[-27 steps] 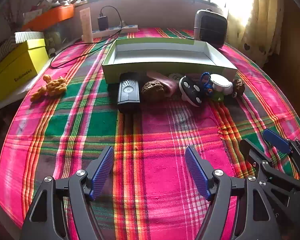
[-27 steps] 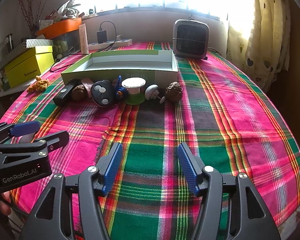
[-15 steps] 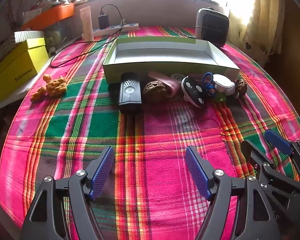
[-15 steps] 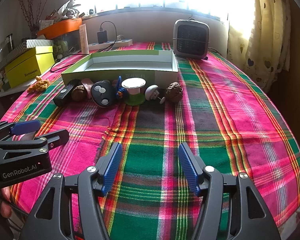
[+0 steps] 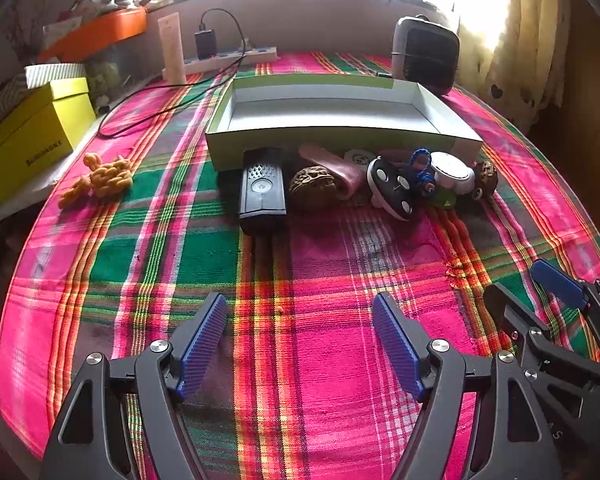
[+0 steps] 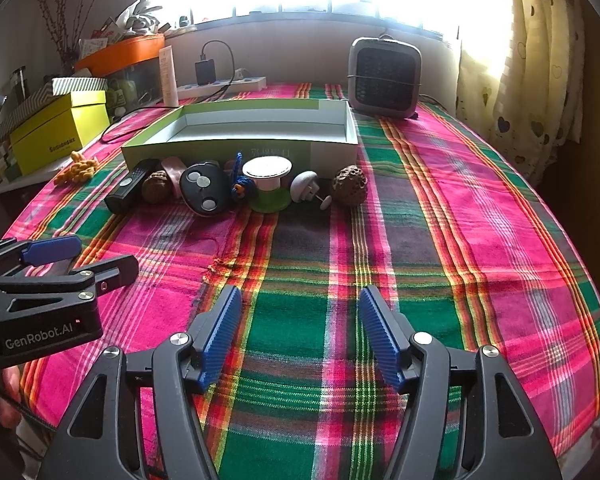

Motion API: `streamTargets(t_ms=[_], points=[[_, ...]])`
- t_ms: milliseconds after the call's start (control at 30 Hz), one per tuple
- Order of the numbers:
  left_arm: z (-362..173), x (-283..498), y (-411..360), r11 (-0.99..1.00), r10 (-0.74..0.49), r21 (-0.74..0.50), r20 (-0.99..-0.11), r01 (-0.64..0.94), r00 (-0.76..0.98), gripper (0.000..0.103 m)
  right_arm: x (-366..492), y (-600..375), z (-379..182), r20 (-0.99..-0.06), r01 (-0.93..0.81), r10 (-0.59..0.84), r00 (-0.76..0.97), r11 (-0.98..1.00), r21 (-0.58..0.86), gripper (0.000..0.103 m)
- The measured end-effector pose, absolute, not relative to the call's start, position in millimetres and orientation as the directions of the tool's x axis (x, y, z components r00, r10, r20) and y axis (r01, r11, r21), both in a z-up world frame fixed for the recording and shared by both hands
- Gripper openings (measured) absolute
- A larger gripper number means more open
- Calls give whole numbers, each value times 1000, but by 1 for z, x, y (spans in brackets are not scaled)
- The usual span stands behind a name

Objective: Organize objects

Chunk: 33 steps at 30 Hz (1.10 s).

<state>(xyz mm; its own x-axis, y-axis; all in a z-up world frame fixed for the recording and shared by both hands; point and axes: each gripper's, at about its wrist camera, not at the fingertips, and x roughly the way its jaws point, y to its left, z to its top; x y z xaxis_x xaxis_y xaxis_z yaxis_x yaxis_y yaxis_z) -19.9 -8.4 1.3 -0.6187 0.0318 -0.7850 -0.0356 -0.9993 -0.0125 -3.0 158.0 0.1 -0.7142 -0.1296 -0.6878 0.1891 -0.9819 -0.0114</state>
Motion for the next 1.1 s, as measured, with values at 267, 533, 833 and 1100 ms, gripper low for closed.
streamTargets(t_ms=[267, 533, 833, 1100], points=[[1, -20, -8, -999, 31, -10, -784, -37, -620, 75, -4, 158, 0, -691, 192, -130, -711, -981, -13, 63], [2, -22, -8, -999, 29, -10, -792, -34, -609, 75, -6, 159, 1, -702, 201, -137, -699, -980, -9, 63], [2, -24, -11, -999, 33, -17, -793, -32, -609, 75, -13, 162, 3, -709, 214, -163, -686, -977, 18, 63], [3, -30, -22, -995, 99, -91, -785, -44, -611, 74, -27, 177, 8, -708, 175, -157, -689, -983, 48, 63]])
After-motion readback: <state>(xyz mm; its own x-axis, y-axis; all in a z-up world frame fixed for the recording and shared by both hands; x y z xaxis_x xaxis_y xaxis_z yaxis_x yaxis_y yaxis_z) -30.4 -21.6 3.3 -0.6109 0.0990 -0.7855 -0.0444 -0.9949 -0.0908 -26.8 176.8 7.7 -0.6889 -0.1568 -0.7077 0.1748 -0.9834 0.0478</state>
